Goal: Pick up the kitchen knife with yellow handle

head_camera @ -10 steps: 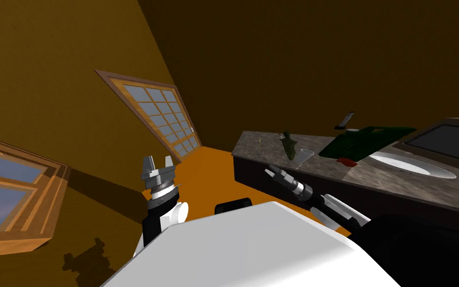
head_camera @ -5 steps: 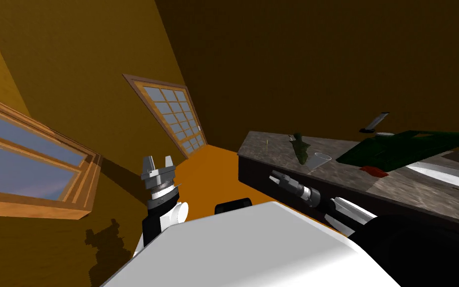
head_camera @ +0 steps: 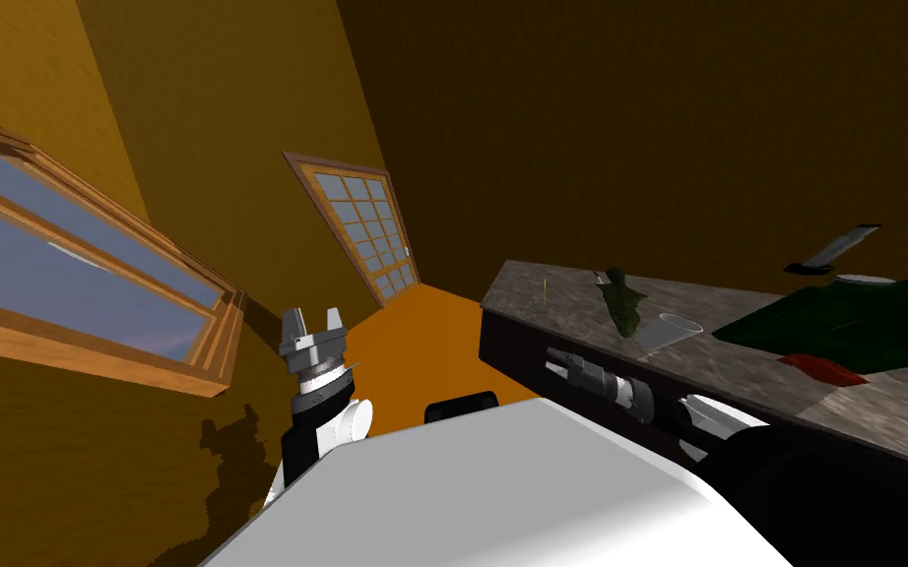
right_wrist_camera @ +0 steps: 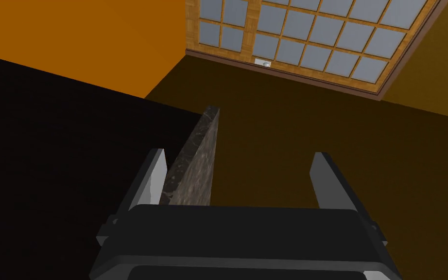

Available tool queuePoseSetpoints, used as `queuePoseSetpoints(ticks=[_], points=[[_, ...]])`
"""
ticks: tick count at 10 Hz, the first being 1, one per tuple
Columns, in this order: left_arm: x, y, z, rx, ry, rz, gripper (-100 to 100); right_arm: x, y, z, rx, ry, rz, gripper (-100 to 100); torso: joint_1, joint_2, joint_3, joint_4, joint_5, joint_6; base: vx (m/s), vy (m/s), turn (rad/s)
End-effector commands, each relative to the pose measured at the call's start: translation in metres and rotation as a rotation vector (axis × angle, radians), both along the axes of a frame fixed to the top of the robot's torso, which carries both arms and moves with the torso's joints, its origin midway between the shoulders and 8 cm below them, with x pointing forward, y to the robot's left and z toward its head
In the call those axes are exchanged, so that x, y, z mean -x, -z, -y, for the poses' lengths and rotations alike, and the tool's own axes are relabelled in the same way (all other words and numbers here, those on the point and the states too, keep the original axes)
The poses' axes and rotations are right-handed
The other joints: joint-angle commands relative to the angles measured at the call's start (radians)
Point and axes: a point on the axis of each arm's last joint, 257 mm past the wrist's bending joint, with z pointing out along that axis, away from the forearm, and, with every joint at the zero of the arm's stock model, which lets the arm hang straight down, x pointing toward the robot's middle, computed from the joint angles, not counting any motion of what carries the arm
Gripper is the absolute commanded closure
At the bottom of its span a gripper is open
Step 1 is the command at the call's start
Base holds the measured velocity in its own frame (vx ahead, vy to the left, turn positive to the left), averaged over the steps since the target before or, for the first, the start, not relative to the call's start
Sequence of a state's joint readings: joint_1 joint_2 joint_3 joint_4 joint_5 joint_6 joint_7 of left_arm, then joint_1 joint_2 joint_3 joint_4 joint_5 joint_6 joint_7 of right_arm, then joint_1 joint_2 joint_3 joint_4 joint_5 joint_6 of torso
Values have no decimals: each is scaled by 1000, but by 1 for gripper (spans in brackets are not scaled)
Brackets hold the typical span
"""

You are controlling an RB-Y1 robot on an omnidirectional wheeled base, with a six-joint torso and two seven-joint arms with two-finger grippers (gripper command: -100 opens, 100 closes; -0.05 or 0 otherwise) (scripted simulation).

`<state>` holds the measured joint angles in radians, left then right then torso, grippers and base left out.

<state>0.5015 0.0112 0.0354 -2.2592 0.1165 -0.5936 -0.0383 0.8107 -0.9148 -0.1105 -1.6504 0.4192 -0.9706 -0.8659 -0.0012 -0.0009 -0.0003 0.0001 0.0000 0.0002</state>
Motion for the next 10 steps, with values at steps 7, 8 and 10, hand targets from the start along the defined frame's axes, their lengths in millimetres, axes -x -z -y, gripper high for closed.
queuePoseSetpoints(ticks=[7, 8, 10], points=[[0, 0, 0, 0, 0, 0, 0, 68, 53, 67, 110, 1, -369, -100, -1, 0, 0, 0, 0, 1, 33, 28, 168], [0, 0, 0, 0, 0, 0, 0, 70, 55, 70, 99, 14, -390, -100, -1, -1, 0, 0, 0, 1, 50, 18, 146], [0, 0, 0, 0, 0, 0, 0, 92, 66, 93, 147, 23, -488, -100, -1, 1, 0, 0, 0, 1, 25, 16, 136]])
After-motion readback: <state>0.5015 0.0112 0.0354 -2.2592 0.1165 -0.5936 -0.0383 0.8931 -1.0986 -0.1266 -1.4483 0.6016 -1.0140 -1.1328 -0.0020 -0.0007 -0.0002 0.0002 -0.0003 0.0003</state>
